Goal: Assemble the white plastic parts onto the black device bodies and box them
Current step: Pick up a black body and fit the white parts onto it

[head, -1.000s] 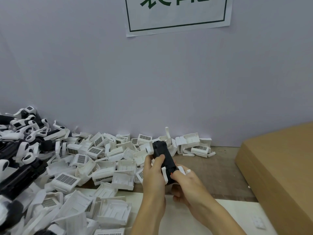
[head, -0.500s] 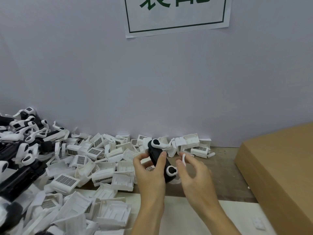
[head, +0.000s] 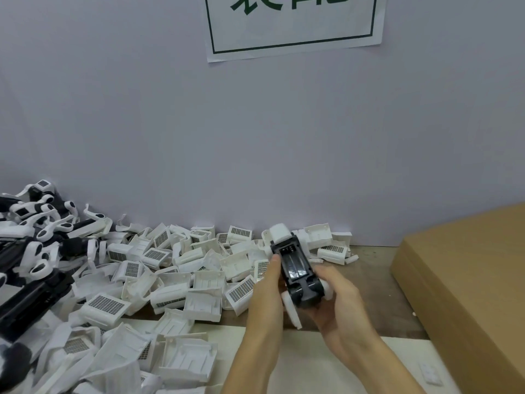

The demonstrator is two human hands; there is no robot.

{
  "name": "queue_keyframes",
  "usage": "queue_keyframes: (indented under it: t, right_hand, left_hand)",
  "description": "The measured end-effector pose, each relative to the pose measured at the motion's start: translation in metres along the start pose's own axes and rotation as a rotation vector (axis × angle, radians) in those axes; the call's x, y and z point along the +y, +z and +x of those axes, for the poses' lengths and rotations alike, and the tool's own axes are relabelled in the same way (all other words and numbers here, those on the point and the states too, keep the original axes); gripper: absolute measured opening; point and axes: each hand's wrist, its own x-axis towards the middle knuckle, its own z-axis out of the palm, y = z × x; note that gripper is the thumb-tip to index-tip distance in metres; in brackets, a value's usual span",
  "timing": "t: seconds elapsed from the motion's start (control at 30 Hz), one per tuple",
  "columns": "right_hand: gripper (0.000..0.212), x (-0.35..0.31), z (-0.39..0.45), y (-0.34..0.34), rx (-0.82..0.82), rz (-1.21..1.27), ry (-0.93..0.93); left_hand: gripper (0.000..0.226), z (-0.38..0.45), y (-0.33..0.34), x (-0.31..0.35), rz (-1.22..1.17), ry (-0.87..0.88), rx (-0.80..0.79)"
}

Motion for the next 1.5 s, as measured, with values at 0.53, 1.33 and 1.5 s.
queue_keyframes:
  t: [0.53,1.33,1.5]
  right_hand:
    - [0.016,-0.043,0.098,-0.045,0.395,-1.493,0.146]
    - [0.067,-0.033,-0.02,-0.014,0.056,-1.078,-0.344]
    - [0.052,-0.023,-0.019,0.0,0.001,-1.176,-0.541]
  left_hand:
    - [0.05,0.014,-0.003,0.0,-0.274,-0.255,0.132]
    - [0.039,0.008,-0.002,-0.001,0.114,-0.09,0.01]
    - [0.046,0.003,0.002,0.0,0.071,-0.102,-0.066]
